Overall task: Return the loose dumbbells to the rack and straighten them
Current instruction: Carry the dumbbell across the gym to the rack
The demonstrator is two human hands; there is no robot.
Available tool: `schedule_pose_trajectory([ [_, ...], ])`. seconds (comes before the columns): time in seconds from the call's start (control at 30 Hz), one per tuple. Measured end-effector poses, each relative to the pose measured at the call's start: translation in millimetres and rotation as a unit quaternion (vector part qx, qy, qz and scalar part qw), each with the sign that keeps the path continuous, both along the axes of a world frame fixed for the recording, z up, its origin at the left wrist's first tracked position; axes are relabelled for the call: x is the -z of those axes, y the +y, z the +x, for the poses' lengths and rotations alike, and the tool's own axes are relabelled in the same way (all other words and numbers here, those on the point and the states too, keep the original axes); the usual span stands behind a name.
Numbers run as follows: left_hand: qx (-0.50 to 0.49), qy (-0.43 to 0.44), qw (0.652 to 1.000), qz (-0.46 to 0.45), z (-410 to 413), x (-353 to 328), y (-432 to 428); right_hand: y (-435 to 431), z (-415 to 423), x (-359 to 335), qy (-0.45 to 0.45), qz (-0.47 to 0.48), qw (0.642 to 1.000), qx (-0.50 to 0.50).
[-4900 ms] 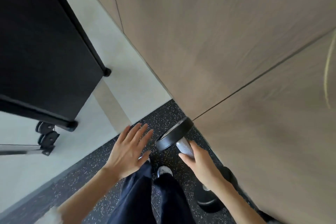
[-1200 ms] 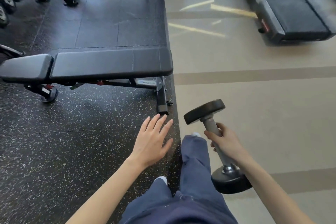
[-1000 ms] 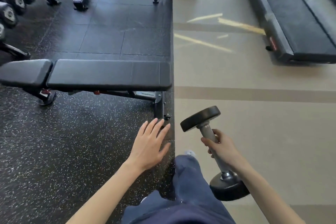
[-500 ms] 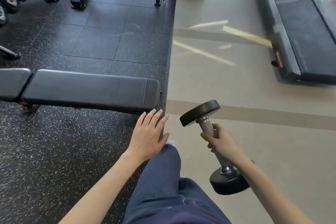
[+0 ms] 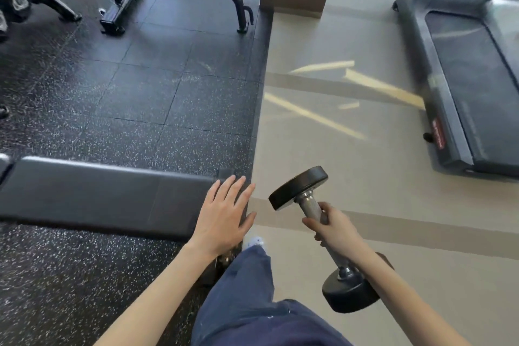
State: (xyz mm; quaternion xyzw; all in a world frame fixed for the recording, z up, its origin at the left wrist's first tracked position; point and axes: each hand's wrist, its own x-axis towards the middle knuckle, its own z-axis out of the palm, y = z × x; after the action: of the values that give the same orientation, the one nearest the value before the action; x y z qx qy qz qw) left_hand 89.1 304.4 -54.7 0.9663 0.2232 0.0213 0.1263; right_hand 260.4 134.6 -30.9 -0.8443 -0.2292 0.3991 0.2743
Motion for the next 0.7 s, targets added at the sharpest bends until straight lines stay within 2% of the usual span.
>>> schedule_pose_trajectory([
  [0.13,0.001,-0.004,1.0,0.016,49.7,-13.9,52.3,53.6,50.3,-11.5,-0.008,0.032,0.999,0.002],
  [0.37,-0.009,0.018,1.0,0.01,101.5,-4.3,94.7,109.6,118.7,-0.3,0.011,0.026,1.0,-0.005],
  [0.57,-0.047,0.061,0.997,0.008,151.0,17.8,136.8,164.6,193.2,21.8,0.026,0.014,0.998,-0.054],
  [0.7,-0.07,0.071,0.995,0.006,213.8,12.4,175.1,221.4,263.5,18.5,0.041,0.015,0.996,-0.083],
])
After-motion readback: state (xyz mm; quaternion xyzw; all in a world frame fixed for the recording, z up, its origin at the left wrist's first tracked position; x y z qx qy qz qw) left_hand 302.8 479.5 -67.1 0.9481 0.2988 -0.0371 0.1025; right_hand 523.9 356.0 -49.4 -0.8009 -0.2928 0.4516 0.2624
